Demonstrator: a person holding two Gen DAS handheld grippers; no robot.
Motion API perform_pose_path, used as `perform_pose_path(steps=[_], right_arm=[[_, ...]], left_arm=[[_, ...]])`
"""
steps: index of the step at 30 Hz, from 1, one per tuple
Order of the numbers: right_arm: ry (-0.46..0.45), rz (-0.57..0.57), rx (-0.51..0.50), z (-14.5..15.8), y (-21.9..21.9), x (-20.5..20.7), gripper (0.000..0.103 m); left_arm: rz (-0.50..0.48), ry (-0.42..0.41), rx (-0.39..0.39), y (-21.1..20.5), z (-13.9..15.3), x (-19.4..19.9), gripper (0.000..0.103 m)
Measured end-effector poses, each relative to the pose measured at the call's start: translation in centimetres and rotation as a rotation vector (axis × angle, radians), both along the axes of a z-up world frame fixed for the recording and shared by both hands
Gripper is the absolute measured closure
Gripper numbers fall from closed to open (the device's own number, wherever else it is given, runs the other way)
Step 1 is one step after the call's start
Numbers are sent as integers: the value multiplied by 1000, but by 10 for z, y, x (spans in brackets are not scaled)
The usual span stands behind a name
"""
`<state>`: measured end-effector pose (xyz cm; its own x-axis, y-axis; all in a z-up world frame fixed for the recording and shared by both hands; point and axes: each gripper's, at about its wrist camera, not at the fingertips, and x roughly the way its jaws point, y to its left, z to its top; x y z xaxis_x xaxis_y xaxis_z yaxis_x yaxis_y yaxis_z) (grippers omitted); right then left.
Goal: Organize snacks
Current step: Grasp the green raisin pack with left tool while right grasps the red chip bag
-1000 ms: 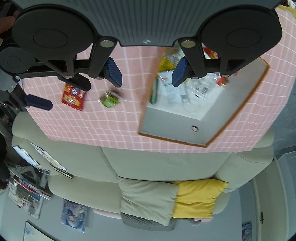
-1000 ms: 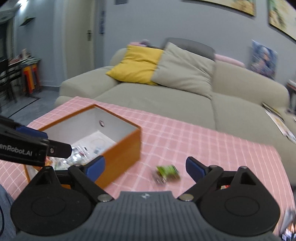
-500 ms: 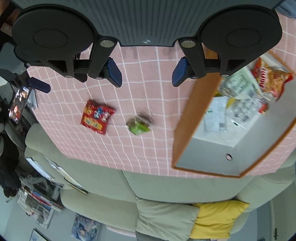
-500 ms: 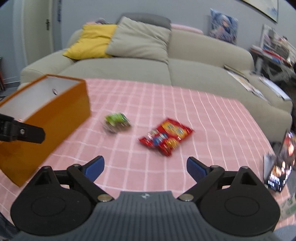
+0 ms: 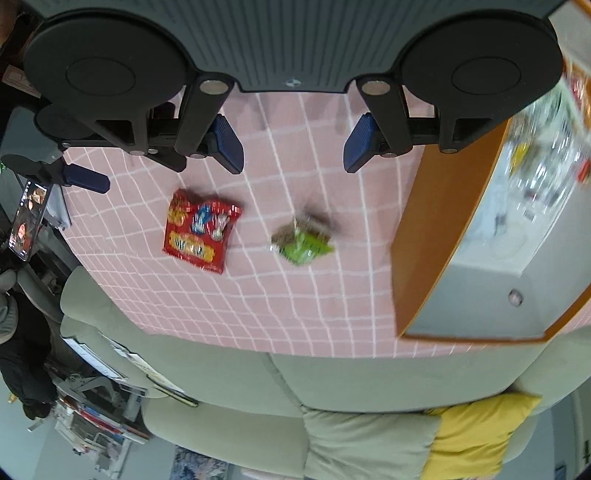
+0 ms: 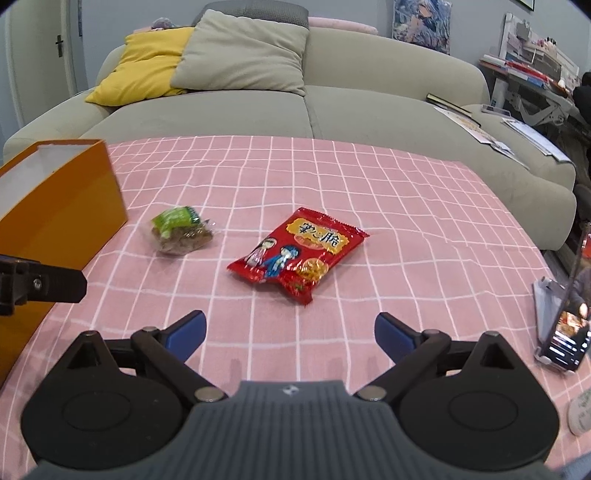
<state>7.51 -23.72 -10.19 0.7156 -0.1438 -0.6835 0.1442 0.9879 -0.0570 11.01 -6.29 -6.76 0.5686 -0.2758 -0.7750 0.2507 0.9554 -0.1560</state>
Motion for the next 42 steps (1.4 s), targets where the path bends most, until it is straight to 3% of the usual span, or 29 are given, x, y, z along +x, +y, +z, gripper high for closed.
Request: perform_pose_path(steps=[11,21,26,29,31,33,37,42], right_arm=[[65,-26,78,-16,-20,62,8],[123,-5,74,-35,-12,101,4],[161,-9,76,-47,-12,117,4],[162,5,51,-53,-10,119,4],[155,11,51,-55,-10,118,5],[144,19,53,-56,-11,115,9],[131,40,49,-57,-9,104,18],[122,92,52,-55,-11,84,21]], left_arm=[[-87,-35,120,-24,-17,65,25],[-145,19,190,-46,-40,110,23],[-137,86,197,-47,-55,121,23],[-116,84,202,-48,-59,122,24],[-112,85,189,-48,-61,123,29],[-117,98,167,-47,-63,124,43],[-135,85,159,-47,-64,116,50],[-99,101,127,-43,-62,100,59]])
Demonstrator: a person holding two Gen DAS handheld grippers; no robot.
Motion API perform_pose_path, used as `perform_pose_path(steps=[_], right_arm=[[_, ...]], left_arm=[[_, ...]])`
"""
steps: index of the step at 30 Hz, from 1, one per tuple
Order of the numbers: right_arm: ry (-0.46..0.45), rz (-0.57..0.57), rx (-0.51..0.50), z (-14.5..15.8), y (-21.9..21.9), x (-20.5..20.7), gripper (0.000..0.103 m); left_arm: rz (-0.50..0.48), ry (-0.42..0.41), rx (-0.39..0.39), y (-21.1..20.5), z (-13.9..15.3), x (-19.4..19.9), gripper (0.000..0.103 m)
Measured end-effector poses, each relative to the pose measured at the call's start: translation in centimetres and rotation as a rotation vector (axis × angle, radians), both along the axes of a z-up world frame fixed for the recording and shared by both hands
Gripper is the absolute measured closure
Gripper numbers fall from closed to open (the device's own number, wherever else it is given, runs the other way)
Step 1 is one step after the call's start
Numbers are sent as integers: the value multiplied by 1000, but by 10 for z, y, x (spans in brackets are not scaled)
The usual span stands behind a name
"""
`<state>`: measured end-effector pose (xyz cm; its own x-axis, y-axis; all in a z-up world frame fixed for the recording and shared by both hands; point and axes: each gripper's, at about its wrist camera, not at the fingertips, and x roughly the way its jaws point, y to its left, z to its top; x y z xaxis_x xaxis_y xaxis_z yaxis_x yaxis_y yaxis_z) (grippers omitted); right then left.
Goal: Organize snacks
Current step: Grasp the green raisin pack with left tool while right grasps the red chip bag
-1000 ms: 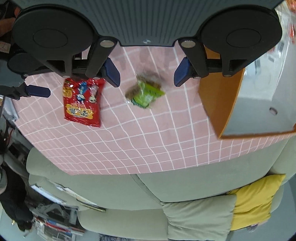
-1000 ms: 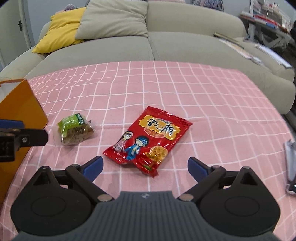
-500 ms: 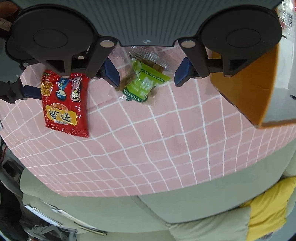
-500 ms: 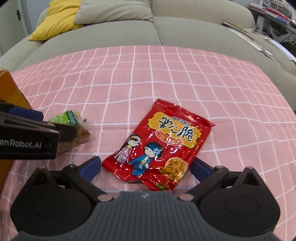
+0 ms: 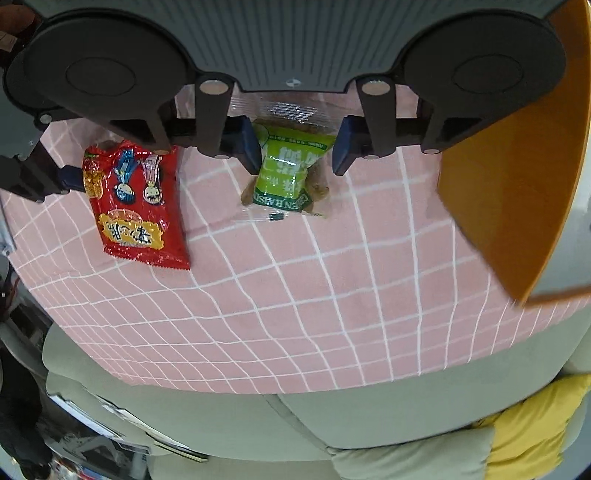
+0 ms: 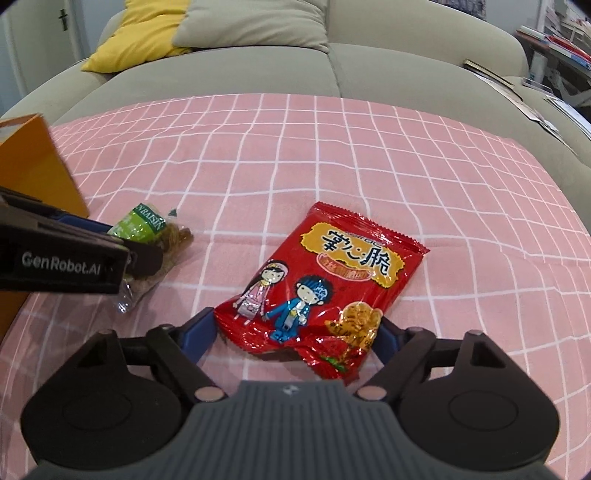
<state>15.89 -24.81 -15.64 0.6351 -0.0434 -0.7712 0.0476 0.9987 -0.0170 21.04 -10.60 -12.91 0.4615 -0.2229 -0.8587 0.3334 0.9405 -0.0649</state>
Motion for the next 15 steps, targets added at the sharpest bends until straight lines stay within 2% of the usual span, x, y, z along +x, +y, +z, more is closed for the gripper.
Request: perform_pose_path(steps=[9,15], right_arm=[[29,183,11,5,12,-64,22],[99,291,37,10,24,-110,22]], left_arm=[[132,59,-12,22,5,-57,62],[221,102,-58,45,6,-101,62]])
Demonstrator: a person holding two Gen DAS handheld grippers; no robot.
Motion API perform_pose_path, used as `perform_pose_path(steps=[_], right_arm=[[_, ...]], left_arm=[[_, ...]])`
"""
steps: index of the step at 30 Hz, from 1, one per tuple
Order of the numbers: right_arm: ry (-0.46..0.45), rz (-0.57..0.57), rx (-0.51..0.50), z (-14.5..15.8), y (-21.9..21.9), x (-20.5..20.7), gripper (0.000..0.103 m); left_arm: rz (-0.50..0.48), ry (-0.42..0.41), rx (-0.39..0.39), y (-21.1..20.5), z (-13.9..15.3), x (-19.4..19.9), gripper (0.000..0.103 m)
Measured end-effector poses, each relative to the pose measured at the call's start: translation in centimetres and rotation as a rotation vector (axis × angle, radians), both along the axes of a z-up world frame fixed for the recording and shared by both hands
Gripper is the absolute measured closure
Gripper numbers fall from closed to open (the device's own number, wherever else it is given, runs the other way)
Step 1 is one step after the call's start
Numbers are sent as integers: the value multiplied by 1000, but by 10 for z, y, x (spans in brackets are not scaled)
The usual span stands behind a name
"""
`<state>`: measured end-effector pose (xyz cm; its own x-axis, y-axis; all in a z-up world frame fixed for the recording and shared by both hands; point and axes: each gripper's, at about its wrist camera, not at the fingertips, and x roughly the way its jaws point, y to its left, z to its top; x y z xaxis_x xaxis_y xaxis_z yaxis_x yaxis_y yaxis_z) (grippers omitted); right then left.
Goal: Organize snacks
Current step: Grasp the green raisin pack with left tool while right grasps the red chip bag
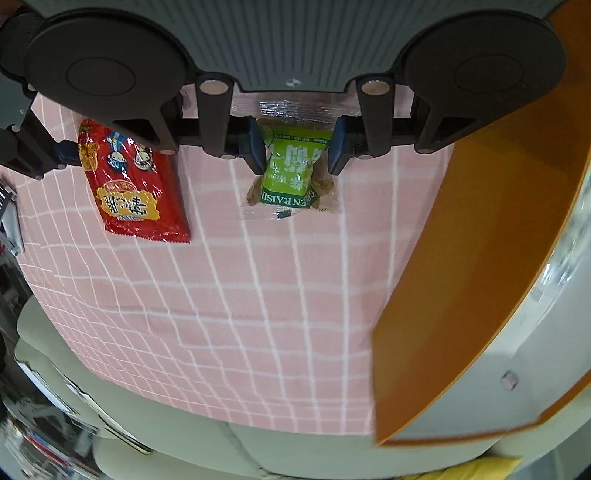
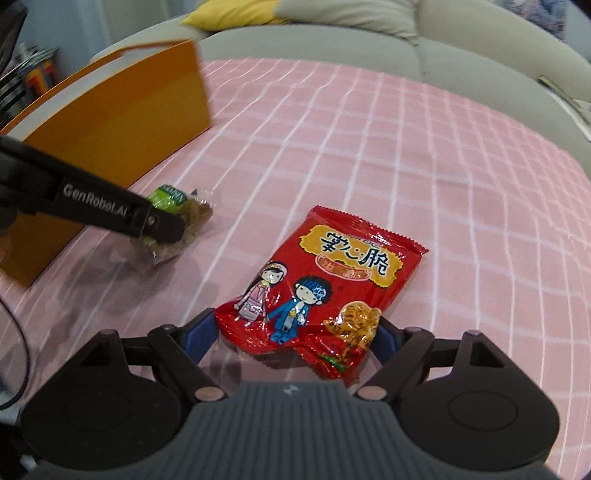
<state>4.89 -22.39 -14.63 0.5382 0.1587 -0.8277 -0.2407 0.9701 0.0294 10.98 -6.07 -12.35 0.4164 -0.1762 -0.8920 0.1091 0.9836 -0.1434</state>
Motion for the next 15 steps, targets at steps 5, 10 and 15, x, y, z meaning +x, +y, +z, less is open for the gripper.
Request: perform_pose_path(steps=[5,10,15], right_arm=[[33,20,-14,2,7,-25,21],[13,-14,-23,7,9,-30,13],[-21,-127,23,16,0,-29,9]], left_arm=[[8,18,-48,15,1,-22,60],[-47,-21,-103,21,4,-29,41],[-90,-82,-78,23,10,-28,32]])
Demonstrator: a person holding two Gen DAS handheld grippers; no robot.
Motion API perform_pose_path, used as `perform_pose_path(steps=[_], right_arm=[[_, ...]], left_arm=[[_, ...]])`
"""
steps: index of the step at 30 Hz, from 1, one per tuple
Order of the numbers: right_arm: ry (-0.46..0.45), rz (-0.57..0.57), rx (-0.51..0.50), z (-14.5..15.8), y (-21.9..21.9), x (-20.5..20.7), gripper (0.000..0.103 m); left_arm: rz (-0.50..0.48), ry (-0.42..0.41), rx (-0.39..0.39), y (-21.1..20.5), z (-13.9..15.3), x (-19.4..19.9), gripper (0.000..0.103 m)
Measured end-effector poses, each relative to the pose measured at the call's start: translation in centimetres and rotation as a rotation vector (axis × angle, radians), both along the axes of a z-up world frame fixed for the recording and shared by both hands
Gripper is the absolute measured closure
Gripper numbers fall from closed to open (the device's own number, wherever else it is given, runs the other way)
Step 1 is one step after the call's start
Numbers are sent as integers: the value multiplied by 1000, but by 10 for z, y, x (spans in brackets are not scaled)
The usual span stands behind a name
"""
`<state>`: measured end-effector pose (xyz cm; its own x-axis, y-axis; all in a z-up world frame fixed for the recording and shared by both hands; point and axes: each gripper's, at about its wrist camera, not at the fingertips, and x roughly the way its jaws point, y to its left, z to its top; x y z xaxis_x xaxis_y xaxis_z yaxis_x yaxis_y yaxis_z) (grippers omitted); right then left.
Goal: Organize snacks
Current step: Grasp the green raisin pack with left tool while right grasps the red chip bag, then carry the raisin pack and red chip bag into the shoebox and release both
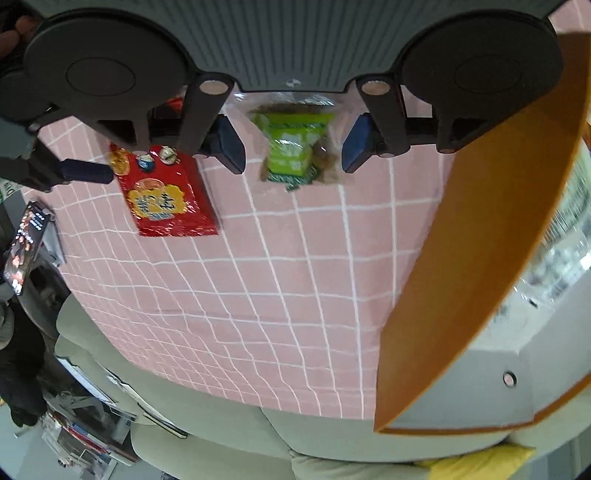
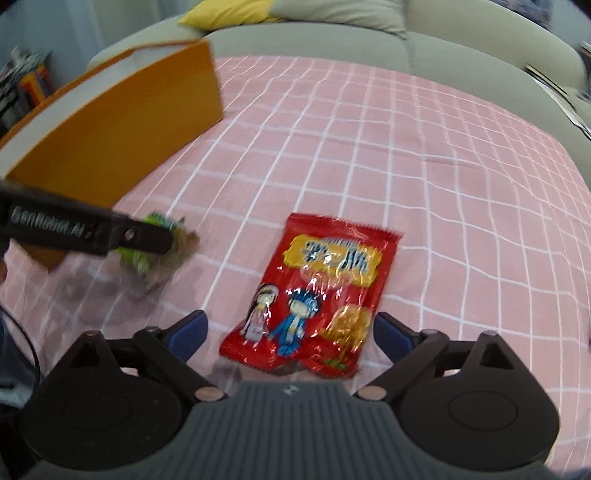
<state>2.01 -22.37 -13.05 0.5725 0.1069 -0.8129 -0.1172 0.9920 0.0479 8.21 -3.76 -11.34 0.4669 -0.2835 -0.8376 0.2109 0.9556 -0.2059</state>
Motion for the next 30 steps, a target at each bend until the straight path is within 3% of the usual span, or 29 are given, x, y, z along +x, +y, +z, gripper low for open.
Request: perform_pose_path(steps=[4,11,20,25,30], right_arm=[[-1,-68,7,-1,5,14,7],[-4,-65,-124,-16,25,30,7],[17,-73,-97,-23,14,33,21],[-7,-54,-109,-22,16,30,35],[-7,-38,-95,-24,17,28,37]], left_arm=[[-76,58,37,-11,-3,7,33],[29,135,-16,-5,-16,8,38],[52,129,44,-13,-19,8,48],[68,114,59,-15,-19,7,53],[99,88,52,-11,-17,4,59]])
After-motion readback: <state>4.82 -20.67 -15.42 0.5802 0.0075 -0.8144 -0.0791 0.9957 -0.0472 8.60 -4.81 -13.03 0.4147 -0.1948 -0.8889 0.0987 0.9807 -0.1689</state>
